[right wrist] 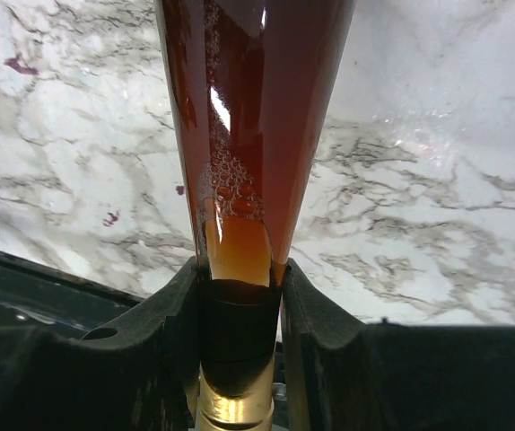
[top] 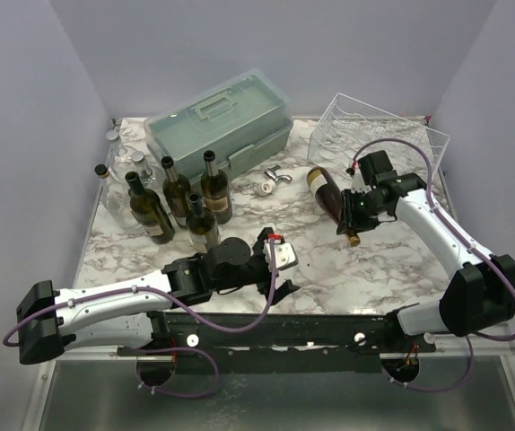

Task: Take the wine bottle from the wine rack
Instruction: Place the wine bottle at the center of the board.

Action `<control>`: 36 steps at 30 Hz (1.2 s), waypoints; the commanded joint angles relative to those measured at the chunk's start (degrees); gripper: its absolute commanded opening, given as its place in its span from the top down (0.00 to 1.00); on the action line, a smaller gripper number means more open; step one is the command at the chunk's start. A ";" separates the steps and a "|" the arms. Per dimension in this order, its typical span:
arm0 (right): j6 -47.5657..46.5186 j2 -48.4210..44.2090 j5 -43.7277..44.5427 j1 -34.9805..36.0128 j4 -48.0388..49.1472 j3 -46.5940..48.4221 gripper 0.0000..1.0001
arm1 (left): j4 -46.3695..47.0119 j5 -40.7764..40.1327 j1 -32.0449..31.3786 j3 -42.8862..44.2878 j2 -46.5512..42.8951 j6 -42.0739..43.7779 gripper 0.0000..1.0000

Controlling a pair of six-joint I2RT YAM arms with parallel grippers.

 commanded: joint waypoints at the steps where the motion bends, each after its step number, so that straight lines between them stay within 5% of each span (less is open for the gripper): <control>1: -11.59 -0.75 0.59 0.23 0.13 4.10 1.00 | 2.29 -0.85 -0.38 -0.26 0.58 2.13 0.01; 19: -37.98 -4.41 2.39 0.23 -10.08 7.15 1.00 | 11.62 -1.73 -1.41 -2.79 4.56 15.84 0.01; 36: -43.63 -8.42 -3.28 0.34 -21.12 7.99 1.00 | 40.45 -8.97 -1.38 3.98 30.42 32.25 0.01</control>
